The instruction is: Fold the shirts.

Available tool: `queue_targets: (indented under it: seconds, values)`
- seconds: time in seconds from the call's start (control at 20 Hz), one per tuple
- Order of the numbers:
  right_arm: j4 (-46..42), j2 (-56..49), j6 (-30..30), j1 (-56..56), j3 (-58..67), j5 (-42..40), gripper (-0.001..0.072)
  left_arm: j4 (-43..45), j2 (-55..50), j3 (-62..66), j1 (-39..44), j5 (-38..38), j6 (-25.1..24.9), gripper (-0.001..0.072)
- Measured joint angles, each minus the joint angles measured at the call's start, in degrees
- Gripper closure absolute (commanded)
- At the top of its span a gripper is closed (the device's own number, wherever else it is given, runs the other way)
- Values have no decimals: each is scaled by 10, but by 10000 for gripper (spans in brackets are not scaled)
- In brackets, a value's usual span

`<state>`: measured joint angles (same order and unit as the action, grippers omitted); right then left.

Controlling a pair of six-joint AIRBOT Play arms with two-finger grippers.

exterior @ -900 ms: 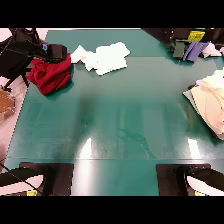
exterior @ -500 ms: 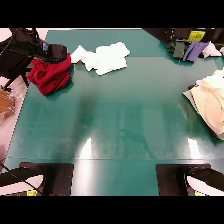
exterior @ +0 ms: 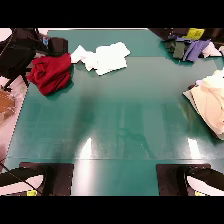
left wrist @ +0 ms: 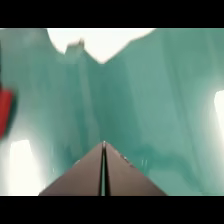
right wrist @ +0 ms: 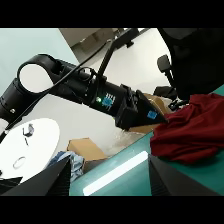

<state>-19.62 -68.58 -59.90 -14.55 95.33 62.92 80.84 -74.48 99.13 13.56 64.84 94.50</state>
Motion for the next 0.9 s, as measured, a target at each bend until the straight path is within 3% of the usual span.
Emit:
queue_targets:
  seconds: [0.35,0.5,0.6,0.65,0.7,0.9]
  values:
    - [0,-37,-7,0,0,45,193,1,-1,0,0,-120,1,682]
    - [1,-55,-23,0,0,72,193,24,-3,0,0,-122,23,684]
    - [3,-63,-29,-3,0,84,193,94,-9,-6,-1,-81,69,681]
    - [4,-66,-30,-4,0,89,193,140,-14,-16,-7,-53,96,413]
    - [5,-67,-32,-6,0,92,193,171,-20,-29,-18,-30,113,-13]
    - [6,-70,-36,-16,0,103,193,140,-52,-99,-92,12,134,-13]
